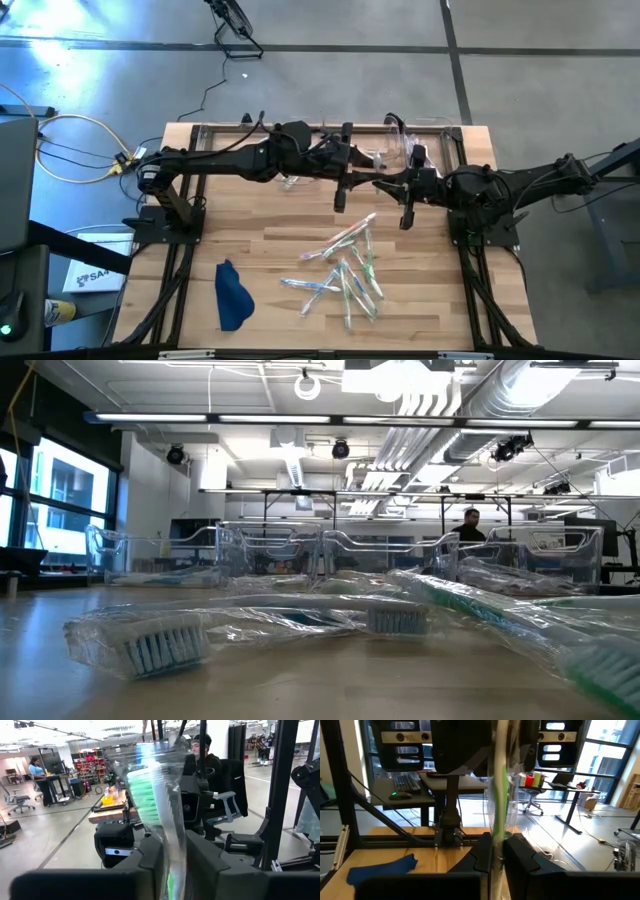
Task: Pick & Place Toothbrushes
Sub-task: Put the green toothbrush into the middle left transparent bin
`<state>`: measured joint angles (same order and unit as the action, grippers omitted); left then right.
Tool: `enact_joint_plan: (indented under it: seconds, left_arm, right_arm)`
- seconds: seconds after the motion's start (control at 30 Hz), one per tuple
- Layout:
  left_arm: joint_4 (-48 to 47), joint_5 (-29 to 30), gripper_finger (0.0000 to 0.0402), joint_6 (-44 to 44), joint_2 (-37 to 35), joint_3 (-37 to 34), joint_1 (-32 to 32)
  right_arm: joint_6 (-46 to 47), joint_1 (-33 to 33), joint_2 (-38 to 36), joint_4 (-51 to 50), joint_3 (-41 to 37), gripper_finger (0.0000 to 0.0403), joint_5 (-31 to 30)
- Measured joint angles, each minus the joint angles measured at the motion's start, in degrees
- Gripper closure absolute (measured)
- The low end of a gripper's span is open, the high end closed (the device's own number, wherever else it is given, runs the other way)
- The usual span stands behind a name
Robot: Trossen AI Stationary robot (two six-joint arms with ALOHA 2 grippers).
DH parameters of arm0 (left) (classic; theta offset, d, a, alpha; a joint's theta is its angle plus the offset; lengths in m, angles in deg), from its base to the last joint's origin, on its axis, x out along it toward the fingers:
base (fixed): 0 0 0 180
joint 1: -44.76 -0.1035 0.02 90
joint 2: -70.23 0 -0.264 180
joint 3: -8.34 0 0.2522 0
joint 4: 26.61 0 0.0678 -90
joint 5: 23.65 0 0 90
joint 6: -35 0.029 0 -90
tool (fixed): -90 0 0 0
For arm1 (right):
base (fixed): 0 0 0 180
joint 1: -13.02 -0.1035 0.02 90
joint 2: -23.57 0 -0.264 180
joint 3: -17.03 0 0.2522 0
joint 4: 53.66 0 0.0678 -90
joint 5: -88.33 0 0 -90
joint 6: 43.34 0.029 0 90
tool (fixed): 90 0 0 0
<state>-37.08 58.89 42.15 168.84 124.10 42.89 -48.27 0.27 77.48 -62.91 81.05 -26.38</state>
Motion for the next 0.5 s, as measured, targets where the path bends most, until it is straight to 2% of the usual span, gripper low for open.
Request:
enact_joint_plan:
  seconds: [0.3,0.5]
  left_arm:
    - [-0.35,-0.10,0.0385,-0.11,0.00,0.02,0.02]
    - [-1.75,-0.15,0.0386,-1.46,-0.09,0.09,0.01]
  right_arm:
    - [-0.04,0.00,0.00,-0.04,0.00,0.0383,-0.46]
    - [0.37,0.00,0.02,-0.42,0.00,0.0383,-0.42]
